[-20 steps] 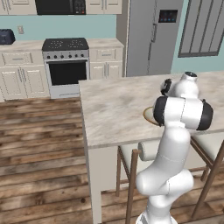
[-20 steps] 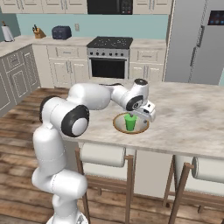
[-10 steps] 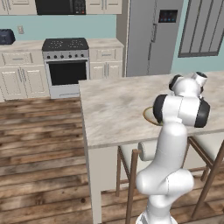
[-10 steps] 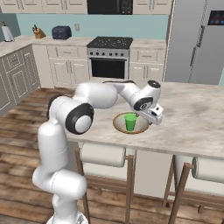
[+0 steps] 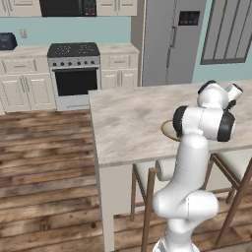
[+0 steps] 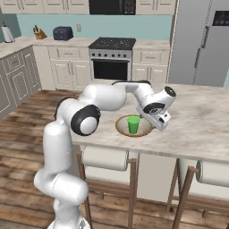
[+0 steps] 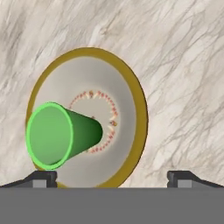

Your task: Place the cup inside the bowl on the dining table and move the bowl to any counter.

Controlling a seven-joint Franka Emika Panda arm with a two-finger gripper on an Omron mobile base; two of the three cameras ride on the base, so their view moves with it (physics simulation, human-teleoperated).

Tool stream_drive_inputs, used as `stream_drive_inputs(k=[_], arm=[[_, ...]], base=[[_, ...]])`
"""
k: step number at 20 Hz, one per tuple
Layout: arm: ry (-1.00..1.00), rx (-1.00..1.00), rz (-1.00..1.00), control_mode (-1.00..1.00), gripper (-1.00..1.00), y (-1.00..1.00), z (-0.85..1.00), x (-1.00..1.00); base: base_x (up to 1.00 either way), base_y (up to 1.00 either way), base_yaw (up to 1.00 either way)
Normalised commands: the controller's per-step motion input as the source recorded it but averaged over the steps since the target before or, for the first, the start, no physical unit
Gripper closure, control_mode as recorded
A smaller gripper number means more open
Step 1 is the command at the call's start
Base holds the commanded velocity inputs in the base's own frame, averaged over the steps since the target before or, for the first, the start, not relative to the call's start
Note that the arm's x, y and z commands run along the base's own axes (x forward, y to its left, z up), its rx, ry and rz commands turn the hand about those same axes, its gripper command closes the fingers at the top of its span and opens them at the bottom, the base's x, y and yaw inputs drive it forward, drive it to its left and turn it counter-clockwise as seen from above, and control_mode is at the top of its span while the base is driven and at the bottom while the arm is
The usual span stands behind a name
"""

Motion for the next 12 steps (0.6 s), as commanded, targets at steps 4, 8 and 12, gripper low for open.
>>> stream_drive_inputs(k=[4,8,12], arm=[[-0.08,0.18,0.0,-1.0,-1.0,-0.29,-0.05,0.0],[-0.04,0.04,0.0,-1.0,-1.0,-0.17,-0.02,0.0],[-0.01,0.0,0.0,-1.0,-1.0,0.0,-0.14,0.0]], base=[[0.0,0.0,0.0],[0.0,0.0,0.0],[0.0,0.0,0.0]])
